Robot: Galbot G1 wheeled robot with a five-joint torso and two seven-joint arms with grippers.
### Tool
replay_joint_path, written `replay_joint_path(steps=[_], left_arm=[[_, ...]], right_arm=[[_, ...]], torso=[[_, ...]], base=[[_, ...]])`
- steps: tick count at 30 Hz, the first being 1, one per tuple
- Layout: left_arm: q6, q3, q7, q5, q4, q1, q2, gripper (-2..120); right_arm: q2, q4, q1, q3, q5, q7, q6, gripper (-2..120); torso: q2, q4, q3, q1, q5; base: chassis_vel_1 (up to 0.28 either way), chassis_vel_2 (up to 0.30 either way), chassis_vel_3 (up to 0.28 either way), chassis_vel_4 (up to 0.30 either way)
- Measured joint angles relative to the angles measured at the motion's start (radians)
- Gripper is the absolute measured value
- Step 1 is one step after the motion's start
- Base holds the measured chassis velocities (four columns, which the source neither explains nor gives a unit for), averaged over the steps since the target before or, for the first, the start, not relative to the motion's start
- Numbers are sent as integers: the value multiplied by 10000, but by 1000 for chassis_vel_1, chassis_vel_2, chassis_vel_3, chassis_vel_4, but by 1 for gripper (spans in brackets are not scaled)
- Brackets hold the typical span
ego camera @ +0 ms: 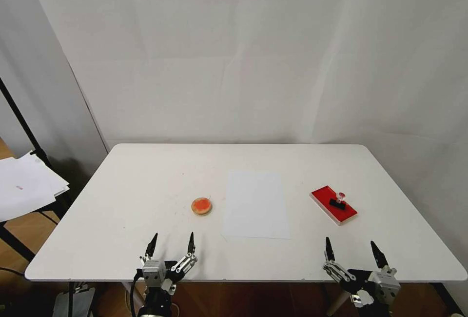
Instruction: Pick up the stamp from the ink pad and place it onto another ink pad.
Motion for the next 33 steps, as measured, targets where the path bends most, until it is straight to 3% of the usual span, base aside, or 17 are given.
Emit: replay_joint_path(steps=[23,33], left_arm=[[0,0,0,0,0,0,0,102],[0,0,0,0,0,0,1,102]], right_arm=[[-60,132,75,66,-18,29,-200,100],[-768,-638,2527,-24,1353,-367,-1132,100]], torso=[[0,-2,0,0,-1],[0,2,1,2,1]], base=[[0,0,0,0],[0,0,0,0]])
